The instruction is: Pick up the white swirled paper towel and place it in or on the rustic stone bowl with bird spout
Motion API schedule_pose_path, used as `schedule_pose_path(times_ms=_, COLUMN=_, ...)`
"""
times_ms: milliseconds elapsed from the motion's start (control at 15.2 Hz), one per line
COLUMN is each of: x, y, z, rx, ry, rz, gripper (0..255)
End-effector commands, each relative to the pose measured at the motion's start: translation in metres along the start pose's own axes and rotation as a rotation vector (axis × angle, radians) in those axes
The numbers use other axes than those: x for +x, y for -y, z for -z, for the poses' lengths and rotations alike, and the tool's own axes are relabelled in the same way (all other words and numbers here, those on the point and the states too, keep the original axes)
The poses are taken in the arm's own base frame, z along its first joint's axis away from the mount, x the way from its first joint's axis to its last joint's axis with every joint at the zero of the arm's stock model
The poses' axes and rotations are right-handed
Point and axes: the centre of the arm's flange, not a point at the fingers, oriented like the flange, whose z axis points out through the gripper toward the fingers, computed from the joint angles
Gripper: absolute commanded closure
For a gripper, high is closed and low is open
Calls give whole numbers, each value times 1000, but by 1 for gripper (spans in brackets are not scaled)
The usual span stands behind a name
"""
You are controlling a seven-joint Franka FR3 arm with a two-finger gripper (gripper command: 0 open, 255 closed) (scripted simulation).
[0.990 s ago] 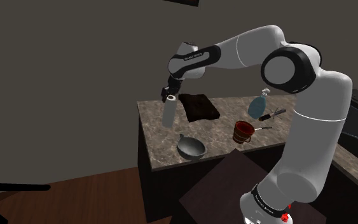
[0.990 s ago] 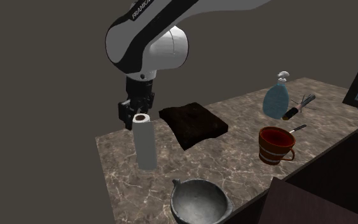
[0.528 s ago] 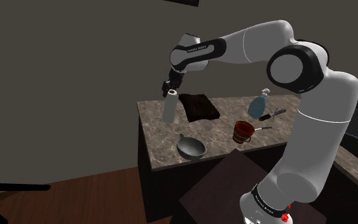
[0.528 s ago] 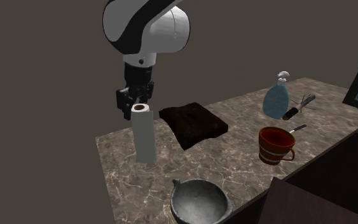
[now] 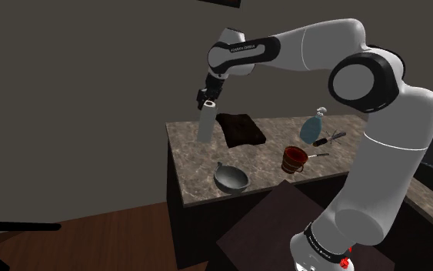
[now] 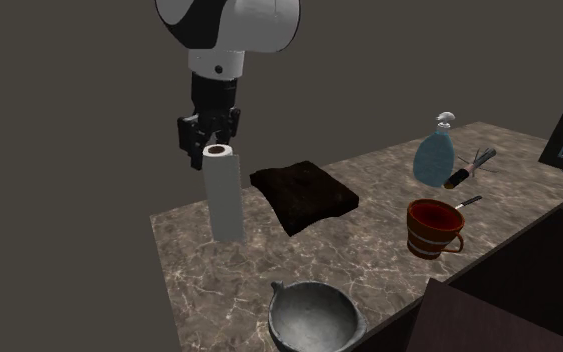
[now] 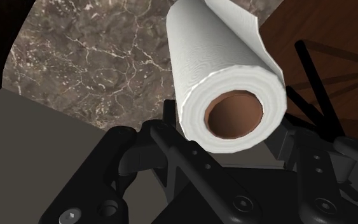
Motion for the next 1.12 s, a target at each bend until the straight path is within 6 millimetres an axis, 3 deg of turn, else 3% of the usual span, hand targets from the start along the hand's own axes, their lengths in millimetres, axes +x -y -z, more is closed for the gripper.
schedule_pose_path(times_ms=0, x=2, y=1, z=11, rx=0, ry=0, rz=0, gripper=255)
schedule_pose_path(times_ms=726, x=11, y=6, z=64, rx=0, ry=0, rz=0, gripper=255)
schedule_pose_path(times_ms=1056, x=-45, y=25, z=93, rx=0, ry=0, rz=0, gripper=255)
